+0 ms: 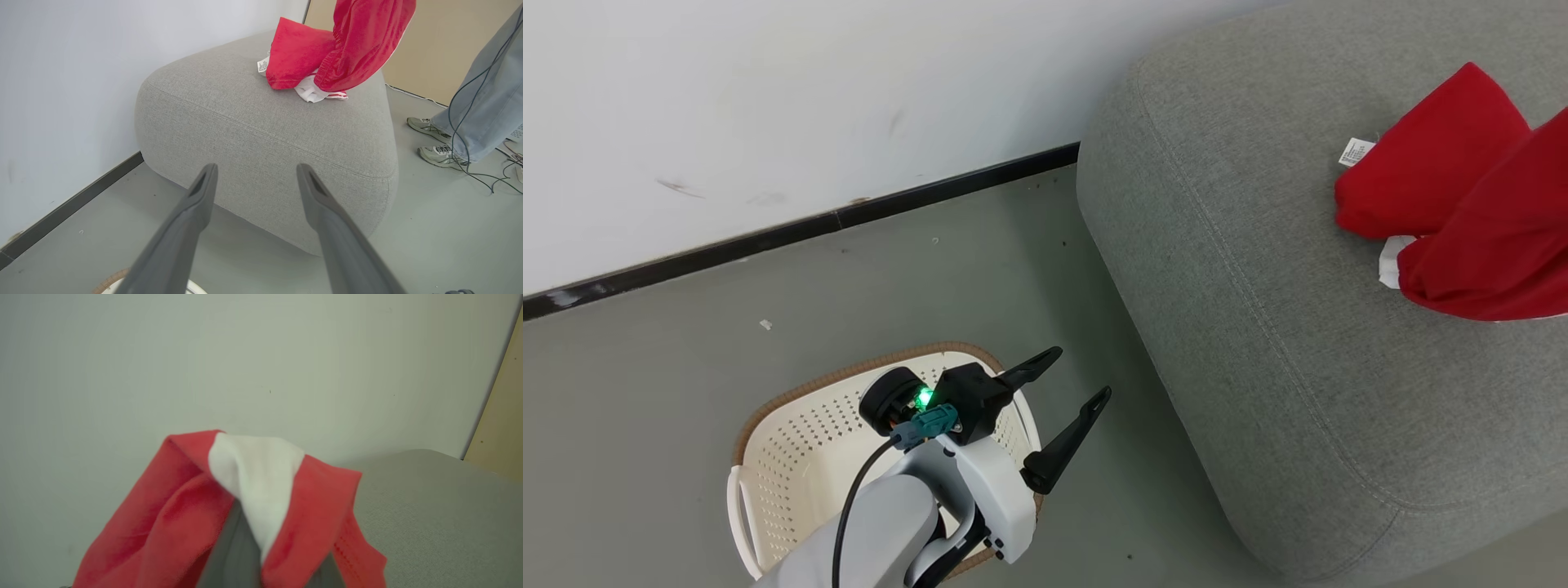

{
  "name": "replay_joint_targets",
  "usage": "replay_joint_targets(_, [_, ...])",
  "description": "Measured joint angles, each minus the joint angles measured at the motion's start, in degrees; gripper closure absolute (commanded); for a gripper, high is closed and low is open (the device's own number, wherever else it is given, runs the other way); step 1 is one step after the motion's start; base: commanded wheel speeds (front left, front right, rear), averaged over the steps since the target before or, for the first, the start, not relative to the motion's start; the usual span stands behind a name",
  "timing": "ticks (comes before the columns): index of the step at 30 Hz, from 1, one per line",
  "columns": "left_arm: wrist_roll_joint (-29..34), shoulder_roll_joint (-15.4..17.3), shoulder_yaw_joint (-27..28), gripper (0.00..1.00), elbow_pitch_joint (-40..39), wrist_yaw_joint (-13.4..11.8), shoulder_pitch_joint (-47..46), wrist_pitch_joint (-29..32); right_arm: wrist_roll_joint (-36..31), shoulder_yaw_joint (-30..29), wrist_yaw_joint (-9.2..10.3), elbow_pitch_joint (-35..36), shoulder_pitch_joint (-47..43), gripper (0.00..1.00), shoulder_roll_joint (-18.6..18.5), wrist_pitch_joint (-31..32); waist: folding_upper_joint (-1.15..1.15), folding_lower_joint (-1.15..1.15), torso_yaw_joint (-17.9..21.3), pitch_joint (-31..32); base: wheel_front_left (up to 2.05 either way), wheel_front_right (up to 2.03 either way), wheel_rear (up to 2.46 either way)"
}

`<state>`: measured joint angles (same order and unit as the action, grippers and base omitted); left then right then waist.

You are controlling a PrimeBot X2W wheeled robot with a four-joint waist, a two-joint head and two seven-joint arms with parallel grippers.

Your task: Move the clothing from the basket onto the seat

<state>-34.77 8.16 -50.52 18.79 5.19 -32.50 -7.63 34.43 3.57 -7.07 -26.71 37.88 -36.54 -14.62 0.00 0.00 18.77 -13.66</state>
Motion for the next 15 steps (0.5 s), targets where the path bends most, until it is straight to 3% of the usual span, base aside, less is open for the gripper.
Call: replay_joint_targets(15, [0.79, 1.03, 0.11, 0.00, -2.49, -0.34, -2.46, 1.59, -5.01, -6.59, 0.00, -13.19, 7.30, 1.00, 0.70, -0.01, 0.00, 0.00, -1.96, -5.55, 0.00, 0.00, 0.00])
